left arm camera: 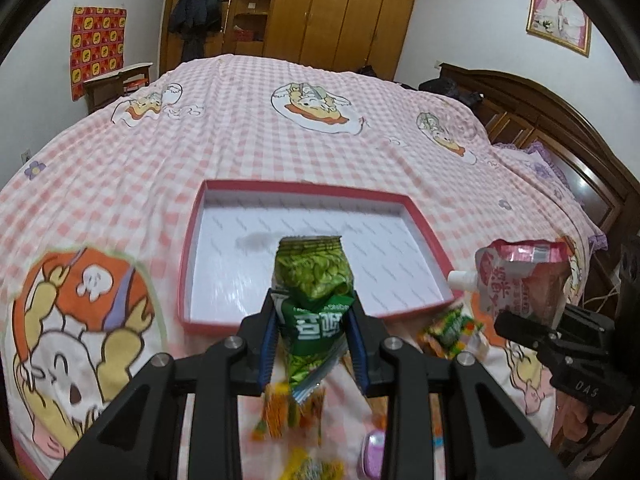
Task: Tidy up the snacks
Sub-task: 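Carry the green bag in the left tool while the right tool carries the pink bag over the red tray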
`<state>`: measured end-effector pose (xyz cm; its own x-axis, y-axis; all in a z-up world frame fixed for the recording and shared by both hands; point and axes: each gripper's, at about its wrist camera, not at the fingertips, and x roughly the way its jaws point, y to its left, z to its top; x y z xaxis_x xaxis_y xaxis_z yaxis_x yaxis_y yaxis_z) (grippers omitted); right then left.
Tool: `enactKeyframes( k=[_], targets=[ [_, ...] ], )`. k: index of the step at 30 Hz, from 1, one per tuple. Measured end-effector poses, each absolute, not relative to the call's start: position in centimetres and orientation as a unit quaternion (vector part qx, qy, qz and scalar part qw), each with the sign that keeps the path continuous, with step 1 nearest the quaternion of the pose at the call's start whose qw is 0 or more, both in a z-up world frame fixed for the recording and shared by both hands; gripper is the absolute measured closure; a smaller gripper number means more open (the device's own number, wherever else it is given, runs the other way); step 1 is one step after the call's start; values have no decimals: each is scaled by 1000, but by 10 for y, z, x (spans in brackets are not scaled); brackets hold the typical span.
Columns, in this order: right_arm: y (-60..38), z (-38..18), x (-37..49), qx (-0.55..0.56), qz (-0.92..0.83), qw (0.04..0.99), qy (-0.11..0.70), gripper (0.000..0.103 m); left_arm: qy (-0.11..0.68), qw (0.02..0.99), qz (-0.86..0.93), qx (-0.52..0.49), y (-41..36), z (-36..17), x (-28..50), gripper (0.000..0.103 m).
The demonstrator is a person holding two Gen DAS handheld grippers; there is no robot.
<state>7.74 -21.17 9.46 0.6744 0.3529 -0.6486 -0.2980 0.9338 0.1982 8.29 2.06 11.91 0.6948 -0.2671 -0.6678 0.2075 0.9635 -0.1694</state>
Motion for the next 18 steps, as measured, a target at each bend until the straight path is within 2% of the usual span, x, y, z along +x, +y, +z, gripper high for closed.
enactKeyframes(
  k=[8,18],
  targets=[
    [-209,92,120,35,173,913,368,70,365,923,-119,-32,20,120,126,71],
    [-199,71,180,53,181,898,397,70,386,915,-111,-43,20,97,176,71]
  ],
)
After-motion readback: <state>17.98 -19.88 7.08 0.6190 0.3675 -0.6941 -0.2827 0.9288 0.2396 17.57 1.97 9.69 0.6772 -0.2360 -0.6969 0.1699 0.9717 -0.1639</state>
